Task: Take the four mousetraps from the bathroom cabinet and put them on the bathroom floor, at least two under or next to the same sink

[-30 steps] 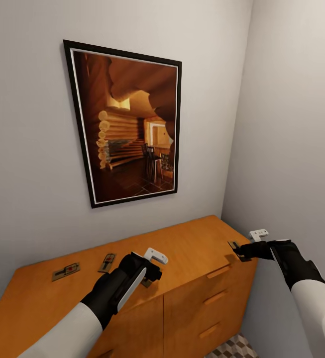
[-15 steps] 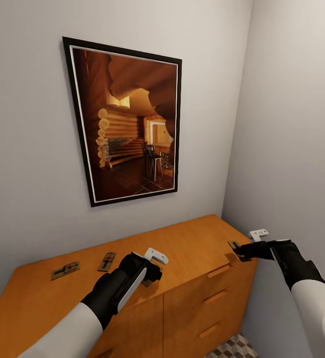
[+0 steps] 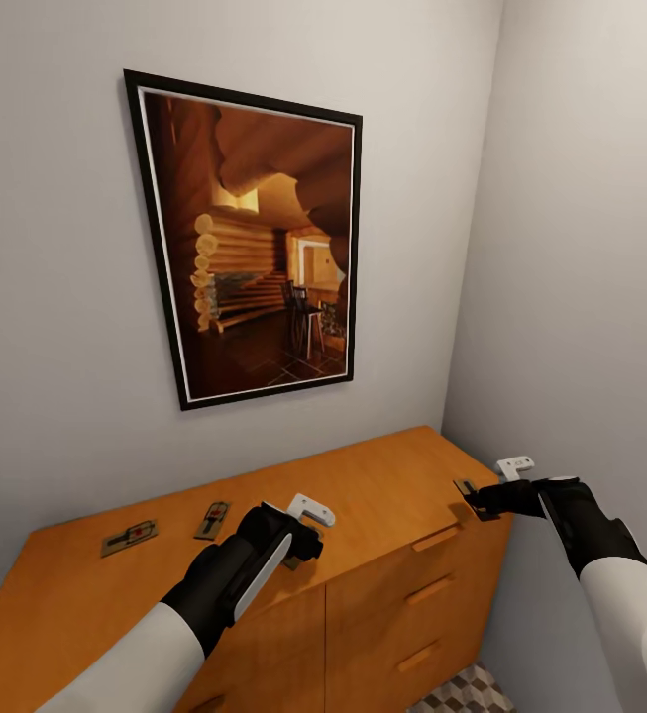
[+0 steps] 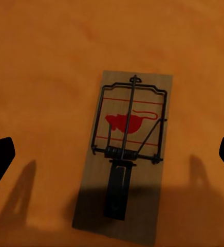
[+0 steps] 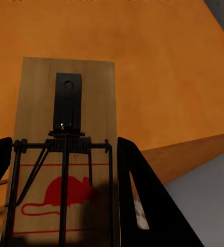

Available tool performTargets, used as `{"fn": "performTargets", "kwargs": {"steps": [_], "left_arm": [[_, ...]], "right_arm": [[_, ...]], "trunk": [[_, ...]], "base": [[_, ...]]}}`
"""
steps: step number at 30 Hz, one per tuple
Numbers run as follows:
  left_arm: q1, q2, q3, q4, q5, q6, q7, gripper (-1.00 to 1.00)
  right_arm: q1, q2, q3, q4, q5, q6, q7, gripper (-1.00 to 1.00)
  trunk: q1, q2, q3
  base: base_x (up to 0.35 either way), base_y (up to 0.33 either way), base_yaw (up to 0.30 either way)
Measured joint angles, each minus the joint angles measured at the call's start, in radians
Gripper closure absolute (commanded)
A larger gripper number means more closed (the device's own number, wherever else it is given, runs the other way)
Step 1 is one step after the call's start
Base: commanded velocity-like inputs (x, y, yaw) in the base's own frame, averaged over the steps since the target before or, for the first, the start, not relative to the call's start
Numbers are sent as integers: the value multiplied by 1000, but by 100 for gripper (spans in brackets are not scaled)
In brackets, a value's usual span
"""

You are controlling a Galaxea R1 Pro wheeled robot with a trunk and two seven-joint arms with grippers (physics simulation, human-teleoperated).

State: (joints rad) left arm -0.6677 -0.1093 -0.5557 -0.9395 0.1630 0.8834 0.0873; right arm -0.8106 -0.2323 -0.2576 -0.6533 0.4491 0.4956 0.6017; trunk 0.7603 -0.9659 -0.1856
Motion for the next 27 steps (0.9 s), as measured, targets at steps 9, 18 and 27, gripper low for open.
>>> {"fn": "performTargets", "kwargs": {"steps": [9, 18, 27], "left_arm": [[0, -1, 0, 0, 0, 1, 0, -100], [0, -2, -1, 0, 0, 1, -1, -100], [0, -2, -1, 0, 0, 1, -1, -100]], "right_arm": [[0, 0, 1, 1, 0, -1, 1, 100], [0, 0, 1, 0, 0, -1, 1, 100], [0, 0, 2, 0, 0, -1, 1, 100]], "trunk": [[11, -21, -9], [15, -28, -12], [31, -56, -25]], "base": [[0, 0, 0], [0, 0, 0], [0, 0, 0]]}}
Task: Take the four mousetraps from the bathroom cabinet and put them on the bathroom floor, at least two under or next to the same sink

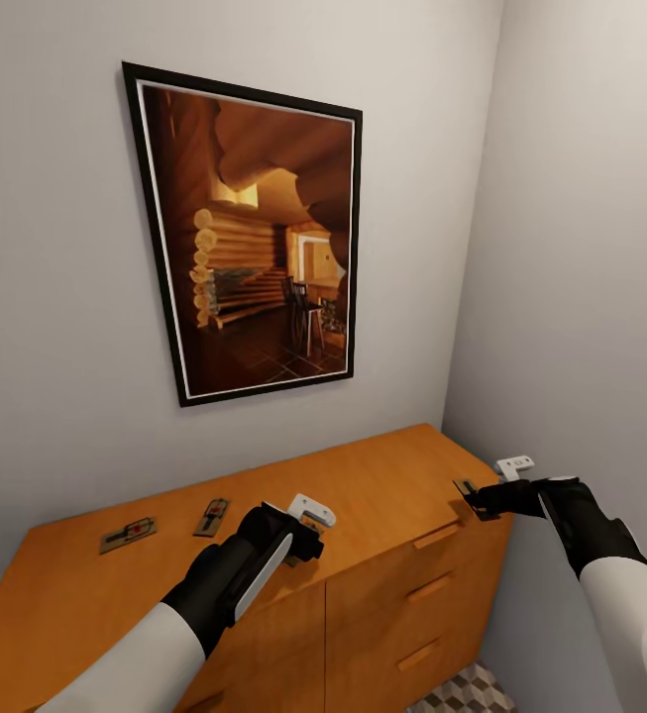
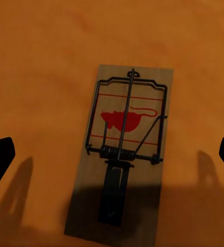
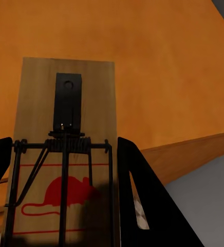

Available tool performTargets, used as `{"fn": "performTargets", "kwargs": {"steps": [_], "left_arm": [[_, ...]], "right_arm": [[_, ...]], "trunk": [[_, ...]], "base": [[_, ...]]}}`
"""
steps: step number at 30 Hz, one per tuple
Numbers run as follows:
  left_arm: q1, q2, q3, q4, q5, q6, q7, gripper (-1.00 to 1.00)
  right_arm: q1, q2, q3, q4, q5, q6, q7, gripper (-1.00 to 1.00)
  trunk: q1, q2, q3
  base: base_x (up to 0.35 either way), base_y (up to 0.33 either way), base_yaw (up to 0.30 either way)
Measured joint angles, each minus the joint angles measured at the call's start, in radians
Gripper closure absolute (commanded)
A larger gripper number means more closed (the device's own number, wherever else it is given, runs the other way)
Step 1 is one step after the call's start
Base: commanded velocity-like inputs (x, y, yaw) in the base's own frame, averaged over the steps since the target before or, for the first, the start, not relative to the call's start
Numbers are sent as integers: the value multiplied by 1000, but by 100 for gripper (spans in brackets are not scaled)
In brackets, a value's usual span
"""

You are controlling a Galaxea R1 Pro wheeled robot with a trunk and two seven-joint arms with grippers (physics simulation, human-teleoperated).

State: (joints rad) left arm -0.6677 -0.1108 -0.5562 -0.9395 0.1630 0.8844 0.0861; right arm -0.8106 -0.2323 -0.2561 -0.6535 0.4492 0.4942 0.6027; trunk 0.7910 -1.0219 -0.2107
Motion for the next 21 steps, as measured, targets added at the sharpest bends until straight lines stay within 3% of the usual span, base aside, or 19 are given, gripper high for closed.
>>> {"fn": "performTargets", "kwargs": {"steps": [7, 21], "left_arm": [[0, 0, 0, 0, 0, 0, 0, -100], [0, 0, 0, 0, 1, 0, 0, -100]], "right_arm": [[0, 0, 0, 0, 0, 0, 0, 100], [0, 0, 0, 0, 0, -1, 1, 100]], "trunk": [[19, -35, -16], [19, -35, -16]], "base": [[0, 0, 0], [0, 0, 0]]}}
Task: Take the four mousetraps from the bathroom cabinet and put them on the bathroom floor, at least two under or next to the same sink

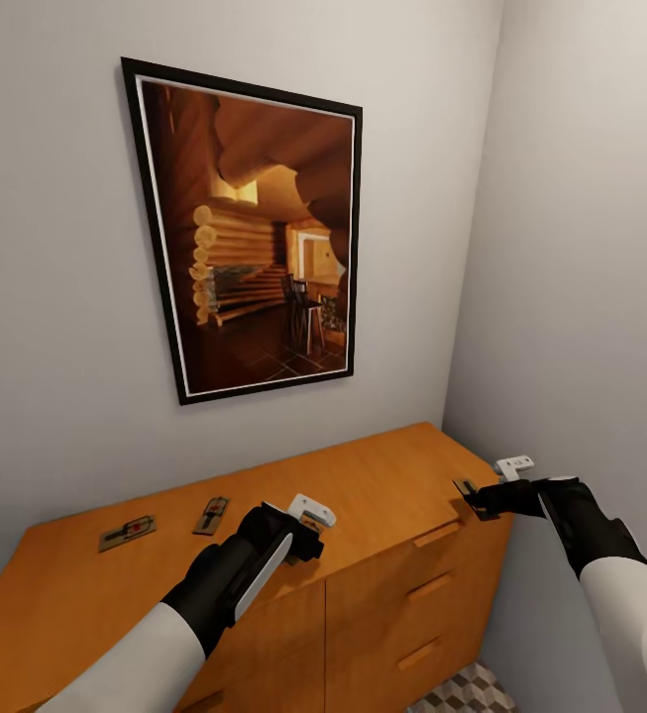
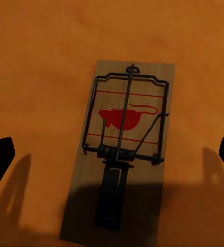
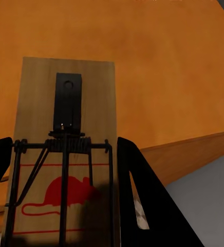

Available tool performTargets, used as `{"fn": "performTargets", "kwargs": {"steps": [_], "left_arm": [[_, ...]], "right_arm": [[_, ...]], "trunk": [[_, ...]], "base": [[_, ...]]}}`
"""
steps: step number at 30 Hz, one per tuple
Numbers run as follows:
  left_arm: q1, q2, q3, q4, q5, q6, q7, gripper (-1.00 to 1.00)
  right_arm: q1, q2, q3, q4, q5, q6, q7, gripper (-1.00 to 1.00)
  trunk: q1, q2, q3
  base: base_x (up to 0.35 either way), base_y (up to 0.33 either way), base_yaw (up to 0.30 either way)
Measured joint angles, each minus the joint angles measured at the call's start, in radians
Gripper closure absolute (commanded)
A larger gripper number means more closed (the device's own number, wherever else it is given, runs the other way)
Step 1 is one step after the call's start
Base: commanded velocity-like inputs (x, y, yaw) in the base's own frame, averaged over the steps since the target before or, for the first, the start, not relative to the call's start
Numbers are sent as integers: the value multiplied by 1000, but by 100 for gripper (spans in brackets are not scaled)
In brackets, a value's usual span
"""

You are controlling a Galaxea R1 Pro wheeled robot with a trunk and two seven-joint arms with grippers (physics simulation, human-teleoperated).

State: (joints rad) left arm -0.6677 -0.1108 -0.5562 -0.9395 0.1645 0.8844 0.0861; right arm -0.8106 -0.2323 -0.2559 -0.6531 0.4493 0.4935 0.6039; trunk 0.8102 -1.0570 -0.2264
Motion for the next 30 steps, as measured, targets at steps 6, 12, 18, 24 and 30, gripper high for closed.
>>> {"fn": "performTargets", "kwargs": {"steps": [6, 12, 18, 24, 30], "left_arm": [[0, 0, 0, 0, 0, 0, 0, -100], [0, 0, 0, 0, 0, 0, 0, -100], [0, 0, 0, 0, 0, 0, 0, -100], [0, 0, 0, 0, 0, 1, 0, -100], [0, 0, 0, 0, 0, 1, 0, -100]], "right_arm": [[0, 0, -1, 0, 0, -2, 0, 100], [0, 0, -1, 0, 0, -2, 2, 100], [0, 0, 0, 0, 0, -2, 2, 100], [0, 0, 0, 0, 0, -2, 1, 100], [0, 0, 0, 0, 0, -2, 2, 100]], "trunk": [[0, 0, 0], [0, 0, 0], [12, -21, -9], [12, -21, -9], [27, -49, -22]], "base": [[0, 0, 0], [0, 0, 0], [0, 0, 0], [0, 0, 0], [0, 0, 0]]}}
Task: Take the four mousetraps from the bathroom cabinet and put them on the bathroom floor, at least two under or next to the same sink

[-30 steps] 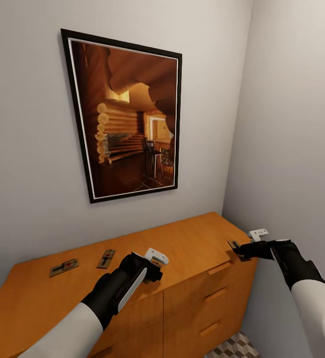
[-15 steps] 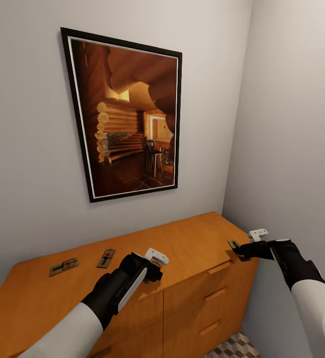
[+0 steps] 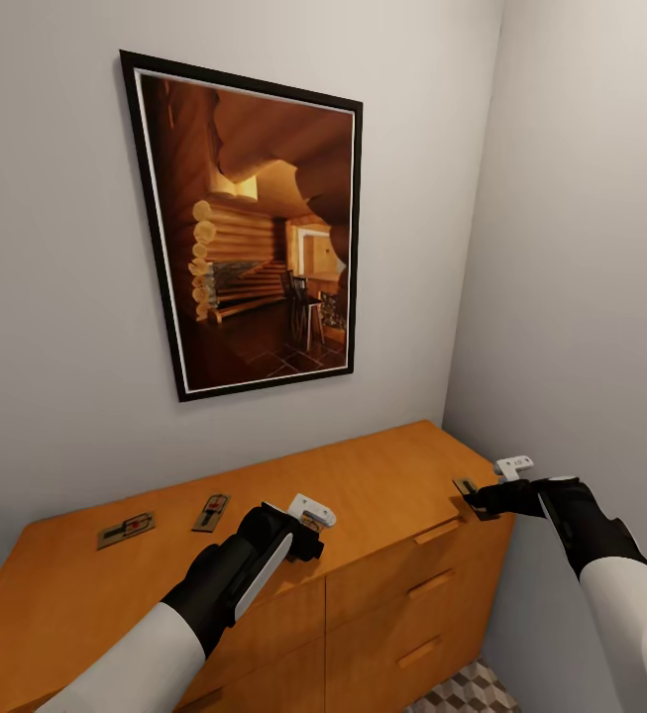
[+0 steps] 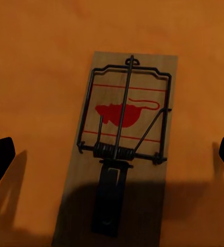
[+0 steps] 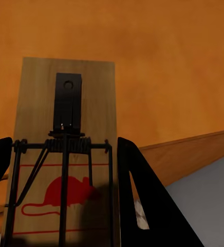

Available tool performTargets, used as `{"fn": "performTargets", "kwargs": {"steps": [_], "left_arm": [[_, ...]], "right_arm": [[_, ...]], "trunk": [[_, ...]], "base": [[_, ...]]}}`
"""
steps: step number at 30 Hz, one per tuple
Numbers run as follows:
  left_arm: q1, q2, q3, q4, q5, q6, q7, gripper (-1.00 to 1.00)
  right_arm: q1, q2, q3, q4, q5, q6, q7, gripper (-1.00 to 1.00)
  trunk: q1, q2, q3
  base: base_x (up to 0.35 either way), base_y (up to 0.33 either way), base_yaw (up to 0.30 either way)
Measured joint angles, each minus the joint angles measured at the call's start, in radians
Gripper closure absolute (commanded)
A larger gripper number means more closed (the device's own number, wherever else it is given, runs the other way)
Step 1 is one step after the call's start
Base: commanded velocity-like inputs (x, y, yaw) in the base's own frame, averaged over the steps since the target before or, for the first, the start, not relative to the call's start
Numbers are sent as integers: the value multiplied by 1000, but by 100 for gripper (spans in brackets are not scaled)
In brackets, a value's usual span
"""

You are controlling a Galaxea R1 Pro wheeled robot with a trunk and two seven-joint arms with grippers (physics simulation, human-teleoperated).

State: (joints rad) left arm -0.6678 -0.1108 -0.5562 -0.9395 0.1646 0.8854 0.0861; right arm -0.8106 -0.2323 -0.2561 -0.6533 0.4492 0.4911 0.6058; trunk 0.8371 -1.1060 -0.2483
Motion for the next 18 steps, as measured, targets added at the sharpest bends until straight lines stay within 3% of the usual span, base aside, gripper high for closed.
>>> {"fn": "performTargets", "kwargs": {"steps": [18], "left_arm": [[0, 0, 0, 0, 0, 0, 0, -100]], "right_arm": [[0, 0, 0, 0, 0, 0, -1, 100]], "trunk": [[4, -7, -3]], "base": [[0, 0, 0]]}}
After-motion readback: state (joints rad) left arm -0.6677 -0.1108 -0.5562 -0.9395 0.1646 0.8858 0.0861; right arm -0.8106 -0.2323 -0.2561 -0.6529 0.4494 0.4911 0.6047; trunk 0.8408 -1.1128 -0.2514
